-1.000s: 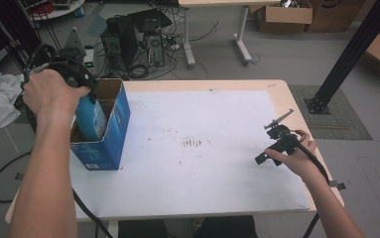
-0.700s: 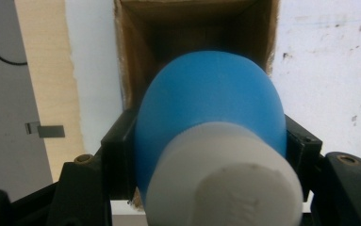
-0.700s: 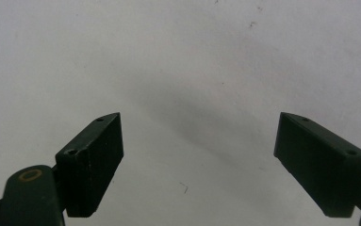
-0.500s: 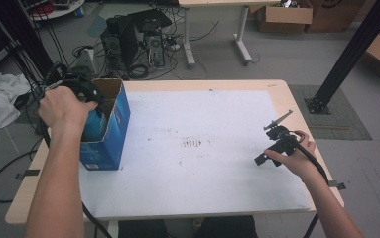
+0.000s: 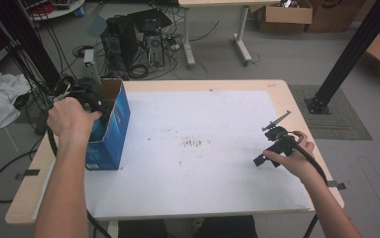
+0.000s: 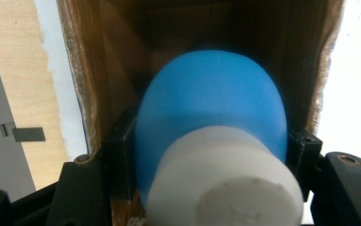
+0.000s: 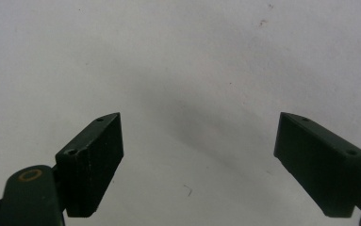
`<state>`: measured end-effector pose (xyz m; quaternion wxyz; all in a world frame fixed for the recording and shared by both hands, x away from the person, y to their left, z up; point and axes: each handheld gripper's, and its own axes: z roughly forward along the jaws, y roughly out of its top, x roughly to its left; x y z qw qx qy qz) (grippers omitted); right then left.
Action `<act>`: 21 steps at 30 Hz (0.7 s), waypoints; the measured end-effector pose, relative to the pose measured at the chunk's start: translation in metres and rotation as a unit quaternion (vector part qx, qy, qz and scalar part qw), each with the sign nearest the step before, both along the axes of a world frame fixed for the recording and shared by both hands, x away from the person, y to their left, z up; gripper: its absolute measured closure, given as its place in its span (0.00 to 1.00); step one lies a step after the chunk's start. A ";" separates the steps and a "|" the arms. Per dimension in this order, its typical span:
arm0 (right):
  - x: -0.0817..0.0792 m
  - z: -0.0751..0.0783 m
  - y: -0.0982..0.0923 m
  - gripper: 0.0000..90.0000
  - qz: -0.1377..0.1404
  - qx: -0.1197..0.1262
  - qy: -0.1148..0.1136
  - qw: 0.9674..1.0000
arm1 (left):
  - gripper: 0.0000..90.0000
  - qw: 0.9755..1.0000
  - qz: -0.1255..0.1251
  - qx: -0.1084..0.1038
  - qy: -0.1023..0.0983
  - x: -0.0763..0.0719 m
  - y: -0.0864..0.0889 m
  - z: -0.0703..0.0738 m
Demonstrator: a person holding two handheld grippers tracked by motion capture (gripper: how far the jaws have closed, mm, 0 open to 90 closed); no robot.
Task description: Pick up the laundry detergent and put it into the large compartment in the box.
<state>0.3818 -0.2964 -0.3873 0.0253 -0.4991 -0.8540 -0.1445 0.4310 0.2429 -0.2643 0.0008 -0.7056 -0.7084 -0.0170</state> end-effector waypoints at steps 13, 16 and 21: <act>0.000 -0.001 -0.001 0.18 -0.001 0.002 -0.001 1.000 | 0.42 1.000 0.003 0.003 0.008 0.001 0.002 -0.014; 0.000 -0.002 -0.001 0.18 0.000 0.001 -0.001 1.000 | 0.42 1.000 0.004 0.002 0.006 0.001 0.002 -0.013; 0.000 -0.003 -0.001 0.18 -0.002 0.002 0.000 1.000 | 0.42 1.000 0.004 0.000 0.011 0.001 0.003 -0.015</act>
